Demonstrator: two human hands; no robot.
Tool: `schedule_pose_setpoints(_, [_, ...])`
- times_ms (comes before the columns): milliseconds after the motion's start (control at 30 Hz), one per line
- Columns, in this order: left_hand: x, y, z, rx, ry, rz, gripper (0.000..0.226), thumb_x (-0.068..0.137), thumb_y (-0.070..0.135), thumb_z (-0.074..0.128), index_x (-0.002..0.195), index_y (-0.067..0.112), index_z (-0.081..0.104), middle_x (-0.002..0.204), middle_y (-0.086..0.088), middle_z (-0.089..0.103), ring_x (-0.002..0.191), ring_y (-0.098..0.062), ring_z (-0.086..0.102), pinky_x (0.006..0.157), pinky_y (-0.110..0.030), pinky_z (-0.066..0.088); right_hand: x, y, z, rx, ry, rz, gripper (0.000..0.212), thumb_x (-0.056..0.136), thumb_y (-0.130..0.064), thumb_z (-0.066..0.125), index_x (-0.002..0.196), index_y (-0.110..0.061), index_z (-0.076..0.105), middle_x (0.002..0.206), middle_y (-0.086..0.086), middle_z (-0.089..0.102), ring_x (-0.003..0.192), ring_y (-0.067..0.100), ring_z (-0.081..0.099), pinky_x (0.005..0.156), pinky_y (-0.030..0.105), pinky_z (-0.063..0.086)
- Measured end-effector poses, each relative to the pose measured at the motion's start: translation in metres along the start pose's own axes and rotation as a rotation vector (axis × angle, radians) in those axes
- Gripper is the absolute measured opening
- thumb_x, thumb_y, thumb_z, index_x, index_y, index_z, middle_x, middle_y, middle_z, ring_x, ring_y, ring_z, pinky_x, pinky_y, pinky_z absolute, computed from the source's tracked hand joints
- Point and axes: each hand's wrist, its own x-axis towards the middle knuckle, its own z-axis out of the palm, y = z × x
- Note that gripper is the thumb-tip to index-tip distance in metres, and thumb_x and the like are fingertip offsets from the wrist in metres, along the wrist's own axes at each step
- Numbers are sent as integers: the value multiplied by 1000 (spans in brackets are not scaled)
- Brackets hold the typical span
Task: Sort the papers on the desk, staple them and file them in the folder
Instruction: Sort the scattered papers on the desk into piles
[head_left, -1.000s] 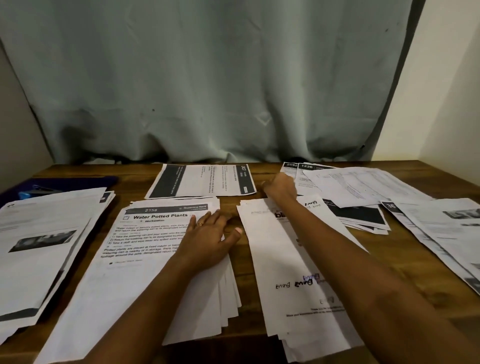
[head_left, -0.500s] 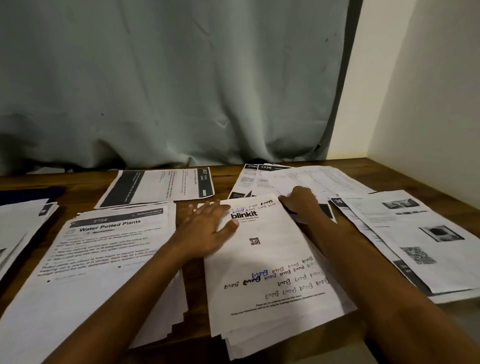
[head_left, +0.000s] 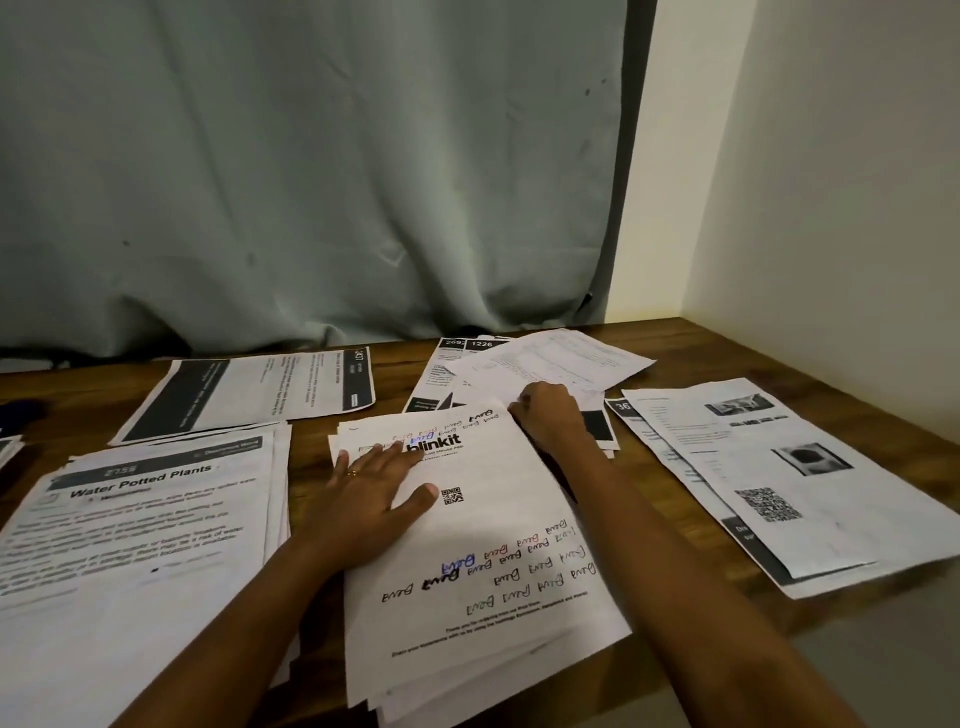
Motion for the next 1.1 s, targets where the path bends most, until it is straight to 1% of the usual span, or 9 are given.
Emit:
schedule_pose_setpoints(100, [2,-1,0,10,-2,-15,91,70,80,-4,150,39,11,160,10,5,147,-11,1,118,-41,-6,2,9,-3,154,-16,6,35,90,-27,62,117,-5,63,120,12,62,110,26,55,93,30,43])
schedule_pose_setpoints(167, [1,-1,-1,0,-6,-18,87,72,78,0,150,40,10,160,10,5,147,-11,0,118,-41,-7,3,11,-5,156,40,33,42,87,-34,65,119,-7,63,122,11,60,114,25,53,95,31,41])
schedule_pose_setpoints(300, [1,-1,-2,-11,-17,-12,124,43,94,-22,150,40,10,160,9,5,147,-11,1,118,-41,-6,3,15,-8,-20,169,241,62,87,-53,56,130,-10,46,138,15,45,130,32,36,107,43,29])
schedule_pose_setpoints(400, [2,-1,-3,-3,-14,-11,128,39,93,-25,150,39,9,160,9,5,147,-11,1,118,-41,-6,2,16,-6,1,133,339,70,85,-53,60,135,-9,39,143,15,37,135,33,28,110,43,24])
schedule_pose_setpoints(700, [2,-1,-1,19,-12,0,123,43,93,-23,150,40,10,160,9,5,147,-12,1,118,-41,-5,4,14,-14,126,156,443,79,75,-43,76,133,-8,35,138,16,41,127,29,40,102,35,38])
schedule_pose_setpoints(767, [2,-2,-1,27,-27,-2,109,56,91,-12,150,39,9,160,9,4,147,-12,1,118,-42,-5,5,13,-16,174,155,456,79,74,-38,78,133,-8,35,137,17,42,125,29,42,101,34,39])
schedule_pose_setpoints(833, [3,0,-2,47,-36,-14,89,71,78,1,150,38,8,160,9,3,147,-12,0,118,-42,-5,5,15,-19,247,164,477,82,72,-33,81,134,-7,33,137,17,42,125,29,42,100,35,41])
schedule_pose_setpoints(900, [3,0,-2,55,-35,-18,83,74,72,4,150,38,8,160,8,3,147,-12,0,119,-42,-5,7,18,-21,312,168,486,84,73,-27,81,137,-7,30,139,18,39,127,30,40,100,35,41])
schedule_pose_setpoints(1100, [3,-2,0,40,-39,-10,103,61,88,-8,150,39,9,160,9,3,147,-12,0,119,-42,-5,-5,18,-34,400,202,454,60,87,-7,63,138,1,32,142,18,37,129,32,39,102,35,36])
